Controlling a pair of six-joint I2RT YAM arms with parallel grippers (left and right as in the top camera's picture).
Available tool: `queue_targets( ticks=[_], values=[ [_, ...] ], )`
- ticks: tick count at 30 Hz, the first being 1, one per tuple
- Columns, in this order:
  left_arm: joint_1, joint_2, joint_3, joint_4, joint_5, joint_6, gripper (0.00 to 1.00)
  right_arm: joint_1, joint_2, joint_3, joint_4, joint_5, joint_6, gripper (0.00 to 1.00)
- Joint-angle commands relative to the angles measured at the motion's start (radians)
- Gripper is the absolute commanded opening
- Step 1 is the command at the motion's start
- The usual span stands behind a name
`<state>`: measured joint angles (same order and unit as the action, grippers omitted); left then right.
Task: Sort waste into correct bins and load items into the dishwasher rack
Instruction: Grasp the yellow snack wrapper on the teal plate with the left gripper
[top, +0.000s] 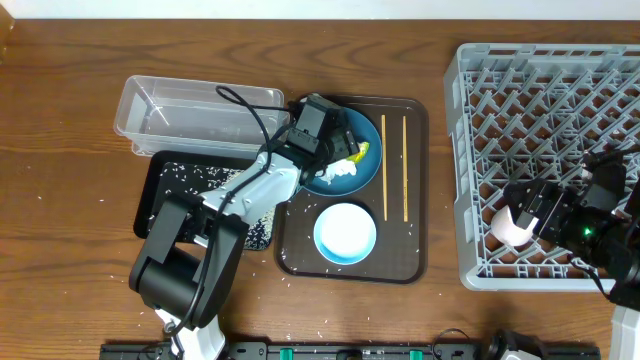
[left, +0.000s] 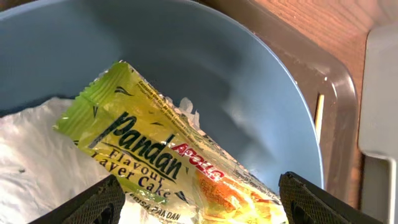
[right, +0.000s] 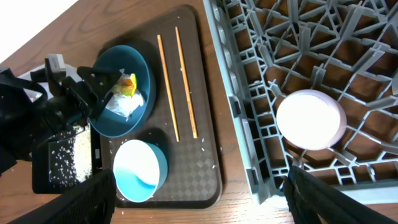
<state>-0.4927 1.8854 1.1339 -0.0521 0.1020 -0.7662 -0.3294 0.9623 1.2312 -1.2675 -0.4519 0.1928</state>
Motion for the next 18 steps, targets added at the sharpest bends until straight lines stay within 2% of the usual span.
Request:
queue_targets(
  ticks=[1,3,8,14,18],
  values=[
    [0.014,0.0,0.034,-0.034,-0.024,-0.145,0.78,0.01,0.001,-0.005,0.0,0.0,-0.016,0.84],
    [0.022,0.007,0.034,-0.03,-0.026,-0.149,0.75,0.01,0.003,-0.005,-0.001,0.0,-0.016,0.84],
    [0.034,0.023,0.034,-0.045,-0.038,-0.139,0.54,0.01,0.005,-0.005,-0.005,0.0,-0.016,0.84],
    [0.031,0.023,0.034,-0.061,-0.038,-0.024,0.31,0.01,0.005,-0.009,-0.006,-0.001,-0.015,0.84],
    [0.028,0.023,0.034,-0.078,-0.039,0.047,0.29,0.01,0.005,-0.014,-0.012,-0.001,-0.015,0.84]
  ],
)
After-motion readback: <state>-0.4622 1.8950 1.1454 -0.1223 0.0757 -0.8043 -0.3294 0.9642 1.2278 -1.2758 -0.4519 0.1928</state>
